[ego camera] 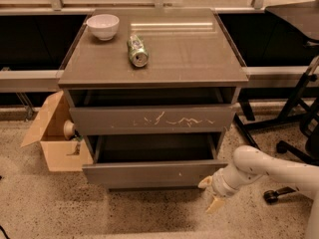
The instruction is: Close middle drawer
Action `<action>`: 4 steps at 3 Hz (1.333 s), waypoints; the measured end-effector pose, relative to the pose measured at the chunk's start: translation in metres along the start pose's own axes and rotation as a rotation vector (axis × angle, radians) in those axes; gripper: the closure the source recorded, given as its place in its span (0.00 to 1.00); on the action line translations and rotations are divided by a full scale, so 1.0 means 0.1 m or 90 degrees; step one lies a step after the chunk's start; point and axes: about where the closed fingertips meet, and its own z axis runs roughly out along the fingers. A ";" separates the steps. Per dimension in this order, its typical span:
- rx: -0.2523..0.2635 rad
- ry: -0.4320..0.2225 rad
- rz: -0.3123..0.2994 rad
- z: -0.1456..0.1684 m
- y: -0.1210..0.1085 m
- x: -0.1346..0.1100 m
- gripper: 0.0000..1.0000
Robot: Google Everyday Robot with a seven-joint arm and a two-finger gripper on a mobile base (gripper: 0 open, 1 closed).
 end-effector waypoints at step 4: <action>0.076 -0.002 -0.035 -0.04 -0.91 0.16 0.84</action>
Offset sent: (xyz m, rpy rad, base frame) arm 0.0823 -0.0172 0.0033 0.0104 -0.1614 -0.0007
